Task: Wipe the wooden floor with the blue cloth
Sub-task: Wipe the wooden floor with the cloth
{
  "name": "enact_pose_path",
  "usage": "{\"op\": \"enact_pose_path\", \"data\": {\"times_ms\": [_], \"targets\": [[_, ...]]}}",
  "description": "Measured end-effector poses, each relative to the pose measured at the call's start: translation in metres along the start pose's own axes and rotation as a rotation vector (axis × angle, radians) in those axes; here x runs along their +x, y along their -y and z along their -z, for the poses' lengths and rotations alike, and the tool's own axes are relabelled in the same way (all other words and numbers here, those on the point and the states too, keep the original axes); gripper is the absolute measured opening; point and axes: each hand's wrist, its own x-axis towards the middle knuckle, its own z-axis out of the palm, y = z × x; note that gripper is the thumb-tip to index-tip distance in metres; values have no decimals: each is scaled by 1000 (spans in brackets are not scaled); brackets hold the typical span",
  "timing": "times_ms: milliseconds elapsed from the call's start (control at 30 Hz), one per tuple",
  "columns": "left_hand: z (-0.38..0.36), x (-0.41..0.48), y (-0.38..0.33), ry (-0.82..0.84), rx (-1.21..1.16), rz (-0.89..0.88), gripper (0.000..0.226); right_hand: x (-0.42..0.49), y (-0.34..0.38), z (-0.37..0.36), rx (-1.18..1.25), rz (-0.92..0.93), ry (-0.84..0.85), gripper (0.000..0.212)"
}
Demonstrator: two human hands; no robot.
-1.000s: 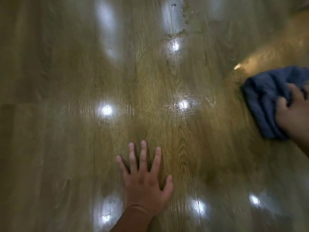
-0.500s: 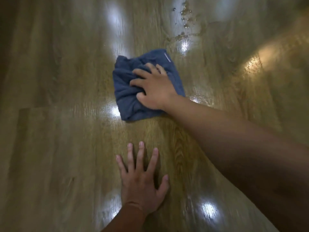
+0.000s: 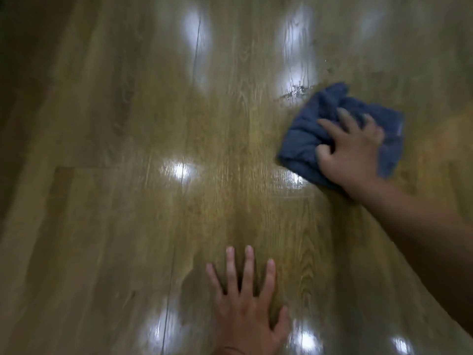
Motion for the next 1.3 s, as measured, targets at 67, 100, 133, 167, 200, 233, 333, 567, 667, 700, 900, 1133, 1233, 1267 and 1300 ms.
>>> {"op": "enact_pose_path", "data": {"times_ms": [67, 100, 133, 167, 200, 233, 333, 567, 667, 700, 900, 1133, 1233, 1267, 1300], "targets": [[1, 1, 1, 0, -34, -9, 82, 20, 49, -13, -38, 256, 52, 61], [3, 3, 3, -12, -42, -13, 81, 30, 64, -14, -45, 354, 85, 61], [7, 4, 3, -10, -40, -13, 80, 39, 72, -15, -50, 403, 106, 61], [10, 4, 3, 9, -28, -5, 78, 45, 76, -17, -62, 418, 106, 61], [13, 4, 1, 40, -8, 8, 77, 46, 75, -20, -80, 415, 96, 60], [16, 2, -1, 74, 9, 19, 77, 44, 73, -23, -93, 401, 85, 58], [15, -1, 2, 151, 36, 22, 78, 31, 70, -28, -41, 332, 93, 54], [30, 18, 14, 23, -118, -56, 65, 37, 66, -28, -110, 386, 50, 54], [52, 94, 71, -115, -57, -145, 58, 44, 70, -25, -144, 436, 68, 57], [61, 129, 95, -140, -8, -82, 60, 46, 70, -24, -135, 443, 72, 58], [86, 244, 159, -33, 65, 163, 71, 48, 69, -28, -37, 486, -36, 51], [85, 246, 162, -7, 67, 159, 75, 53, 64, -37, 24, 522, -92, 51], [86, 246, 159, 3, 87, 152, 76, 55, 64, -34, 47, 521, -81, 51], [87, 245, 159, 9, 87, 155, 76, 54, 65, -33, 61, 508, -81, 51], [86, 245, 160, 6, 84, 157, 76, 55, 70, -33, 78, 467, -87, 50]]}}
